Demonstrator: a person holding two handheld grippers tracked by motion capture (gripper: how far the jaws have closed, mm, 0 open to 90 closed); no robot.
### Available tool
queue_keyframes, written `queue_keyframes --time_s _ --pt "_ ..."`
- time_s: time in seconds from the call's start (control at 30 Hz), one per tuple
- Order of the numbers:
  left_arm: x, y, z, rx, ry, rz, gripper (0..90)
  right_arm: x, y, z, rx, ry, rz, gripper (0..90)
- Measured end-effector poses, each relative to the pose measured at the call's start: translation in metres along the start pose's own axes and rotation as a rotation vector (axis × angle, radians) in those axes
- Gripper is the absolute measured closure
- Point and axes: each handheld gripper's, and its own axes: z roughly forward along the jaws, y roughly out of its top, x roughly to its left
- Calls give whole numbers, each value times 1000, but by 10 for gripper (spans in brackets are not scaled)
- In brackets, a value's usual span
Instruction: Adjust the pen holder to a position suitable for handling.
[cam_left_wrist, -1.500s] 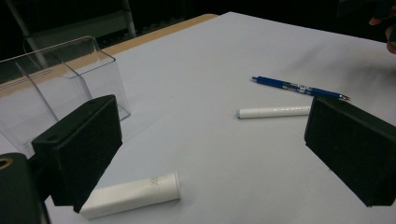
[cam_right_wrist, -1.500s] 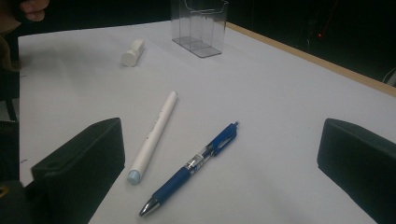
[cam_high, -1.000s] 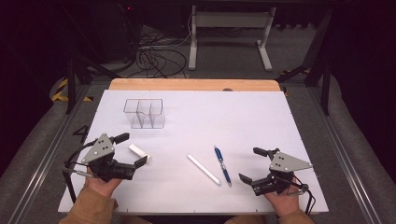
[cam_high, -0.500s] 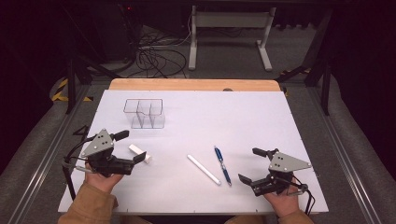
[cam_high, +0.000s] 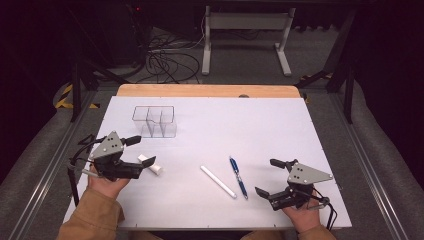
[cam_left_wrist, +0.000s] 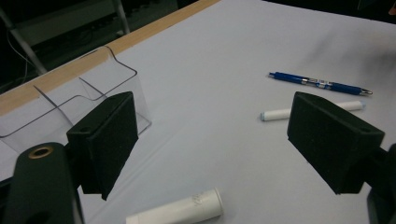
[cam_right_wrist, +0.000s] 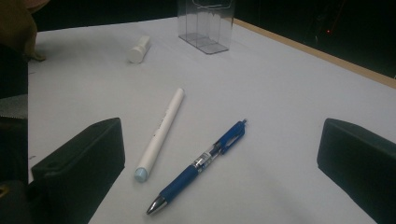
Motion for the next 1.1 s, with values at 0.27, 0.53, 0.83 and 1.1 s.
queue_keyframes --time_s 0.27,0.53,0.83,1.1 --pt "17 5 6 45 15 4 206 0 0 1 0 9 4 14" --pt "39 5 15 70 16 -35 209 1 0 2 4 19 2 14" --pt "56 9 23 86 30 -56 214 1 -1 3 8 22 3 14" --pt "70 13 35 117 46 -50 216 1 -1 3 8 26 4 14"
